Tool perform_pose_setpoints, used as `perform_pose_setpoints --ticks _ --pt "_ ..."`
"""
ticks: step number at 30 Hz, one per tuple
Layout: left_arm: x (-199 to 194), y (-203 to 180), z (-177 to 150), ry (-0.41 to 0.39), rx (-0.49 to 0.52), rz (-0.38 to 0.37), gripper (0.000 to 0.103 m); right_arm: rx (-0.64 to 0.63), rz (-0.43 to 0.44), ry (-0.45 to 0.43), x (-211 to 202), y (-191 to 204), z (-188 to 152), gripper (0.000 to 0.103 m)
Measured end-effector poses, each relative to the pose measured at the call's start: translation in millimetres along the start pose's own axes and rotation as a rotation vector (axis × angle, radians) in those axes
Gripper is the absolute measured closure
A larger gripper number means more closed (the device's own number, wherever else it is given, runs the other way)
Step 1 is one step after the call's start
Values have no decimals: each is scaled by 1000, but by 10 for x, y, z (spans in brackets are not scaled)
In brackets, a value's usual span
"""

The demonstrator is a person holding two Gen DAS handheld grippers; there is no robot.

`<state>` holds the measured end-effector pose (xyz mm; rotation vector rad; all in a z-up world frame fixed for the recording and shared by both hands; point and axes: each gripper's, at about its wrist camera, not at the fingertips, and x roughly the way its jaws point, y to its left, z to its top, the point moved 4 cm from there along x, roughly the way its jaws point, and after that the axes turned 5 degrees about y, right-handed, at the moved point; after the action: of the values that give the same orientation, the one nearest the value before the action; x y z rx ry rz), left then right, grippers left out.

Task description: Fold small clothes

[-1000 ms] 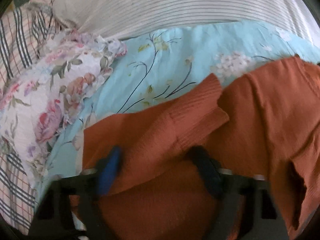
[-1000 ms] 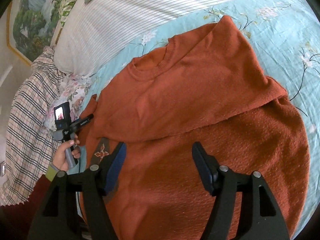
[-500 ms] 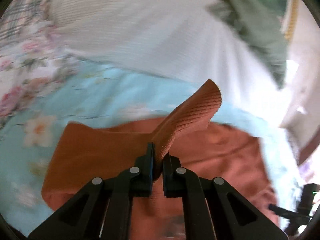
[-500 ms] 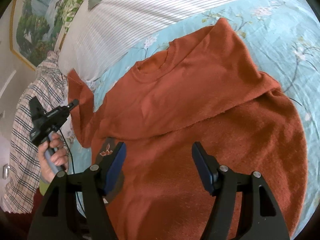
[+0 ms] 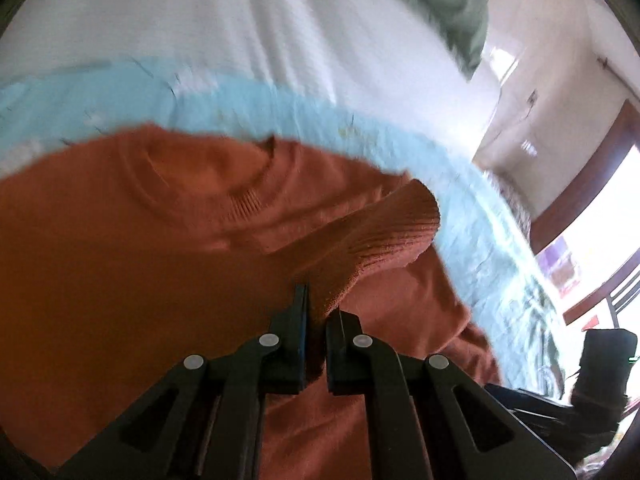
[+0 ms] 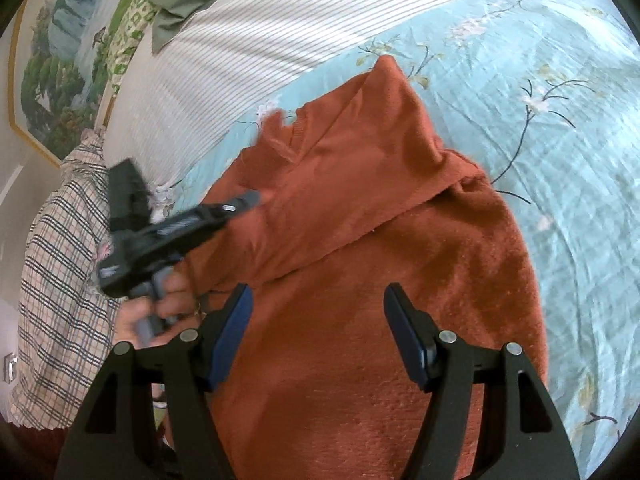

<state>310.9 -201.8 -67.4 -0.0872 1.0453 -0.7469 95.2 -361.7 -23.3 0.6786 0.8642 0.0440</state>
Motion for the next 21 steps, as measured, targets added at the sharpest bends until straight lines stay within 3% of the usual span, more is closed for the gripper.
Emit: perform_pose_setpoints --ticks 5,7,9,15,21 --pt "382 31 -116 77 6 44 89 -1 -2 -5 2 -22 34 34" --pt "338 25 -141 75 5 28 76 -12 1 -9 15 -6 76 34" --pt "179 10 -191 52 15 40 51 -26 3 -10 40 24 126 34" --pt "-531 121 -459 -53 36 99 46 -82 -2 -8 247 141 374 34" --pt "-1257 854 -915 -146 -94 349 43 -158 -48 14 624 171 711 34"
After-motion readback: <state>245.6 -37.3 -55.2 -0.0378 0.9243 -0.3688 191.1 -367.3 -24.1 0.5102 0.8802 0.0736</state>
